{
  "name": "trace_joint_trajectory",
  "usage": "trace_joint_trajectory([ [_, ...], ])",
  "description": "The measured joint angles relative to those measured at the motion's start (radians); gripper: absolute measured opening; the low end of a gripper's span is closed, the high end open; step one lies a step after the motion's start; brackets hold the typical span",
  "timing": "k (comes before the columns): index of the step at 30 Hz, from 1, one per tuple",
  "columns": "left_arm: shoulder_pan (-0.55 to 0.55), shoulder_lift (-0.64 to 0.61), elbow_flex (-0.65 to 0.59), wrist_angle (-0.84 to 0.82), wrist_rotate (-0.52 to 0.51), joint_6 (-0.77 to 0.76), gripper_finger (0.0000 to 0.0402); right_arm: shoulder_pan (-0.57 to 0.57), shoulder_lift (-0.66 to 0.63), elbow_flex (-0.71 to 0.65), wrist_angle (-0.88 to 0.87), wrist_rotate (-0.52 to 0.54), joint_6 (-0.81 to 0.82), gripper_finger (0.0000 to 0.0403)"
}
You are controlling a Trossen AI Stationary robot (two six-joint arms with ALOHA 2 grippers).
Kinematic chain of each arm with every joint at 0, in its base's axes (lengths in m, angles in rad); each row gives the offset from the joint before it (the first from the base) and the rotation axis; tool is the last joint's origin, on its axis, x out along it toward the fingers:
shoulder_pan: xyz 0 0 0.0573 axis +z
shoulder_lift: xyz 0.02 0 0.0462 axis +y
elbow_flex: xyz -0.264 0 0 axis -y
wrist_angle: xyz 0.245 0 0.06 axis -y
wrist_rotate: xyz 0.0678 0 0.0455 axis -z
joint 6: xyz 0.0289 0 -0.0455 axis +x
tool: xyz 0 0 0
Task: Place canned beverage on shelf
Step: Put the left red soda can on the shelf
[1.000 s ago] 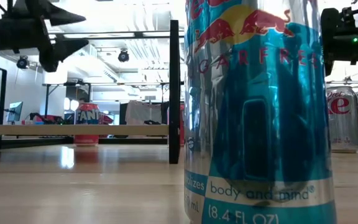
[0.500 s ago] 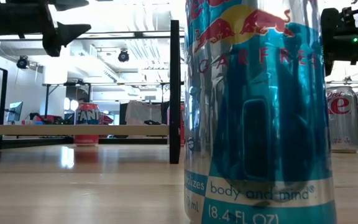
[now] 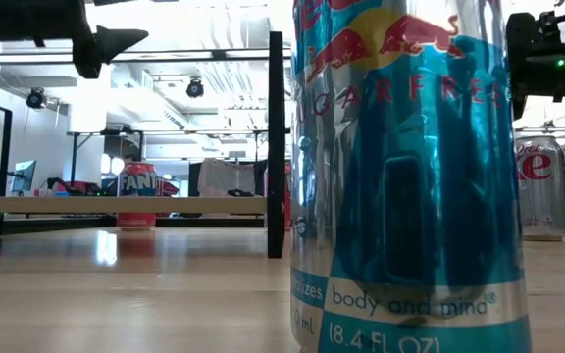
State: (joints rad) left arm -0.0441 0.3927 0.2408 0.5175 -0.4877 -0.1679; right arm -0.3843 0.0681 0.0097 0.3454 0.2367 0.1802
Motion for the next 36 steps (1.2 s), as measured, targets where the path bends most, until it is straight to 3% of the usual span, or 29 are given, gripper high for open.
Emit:
trace_joint_trajectory([
  [6,0.0,0.038,0.11,-0.218,-0.015,-0.005,0.0304,0.0,0.0,0.0,0.0,0.0,0.0,0.0157],
  [10,0.0,0.092,0.201,-0.312,-0.096,-0.047,0.0304,0.0,0.0,0.0,0.0,0.0,0.0,0.0157],
  [14,0.0,0.161,0.315,-0.542,-0.222,-0.231,0.0304,0.0,0.0,0.0,0.0,0.0,0.0,0.0157],
  [17,0.0,0.214,0.413,-0.821,-0.322,-0.455,0.0304,0.0,0.0,0.0,0.0,0.0,0.0,0.0157],
  [20,0.003,0.281,0.518,-1.025,-0.37,-0.572,0.0304,0.0,0.0,0.0,0.0,0.0,0.0,0.0157],
  [28,0.037,0.488,0.779,-1.577,-0.326,-1.023,0.0304,0.0,0.0,0.0,0.0,0.0,0.0,0.0157],
  [36,0.216,0.701,0.981,-1.834,-0.061,-1.117,0.0304,0.0,0.0,0.0,0.0,0.0,0.0,0.0157],
])
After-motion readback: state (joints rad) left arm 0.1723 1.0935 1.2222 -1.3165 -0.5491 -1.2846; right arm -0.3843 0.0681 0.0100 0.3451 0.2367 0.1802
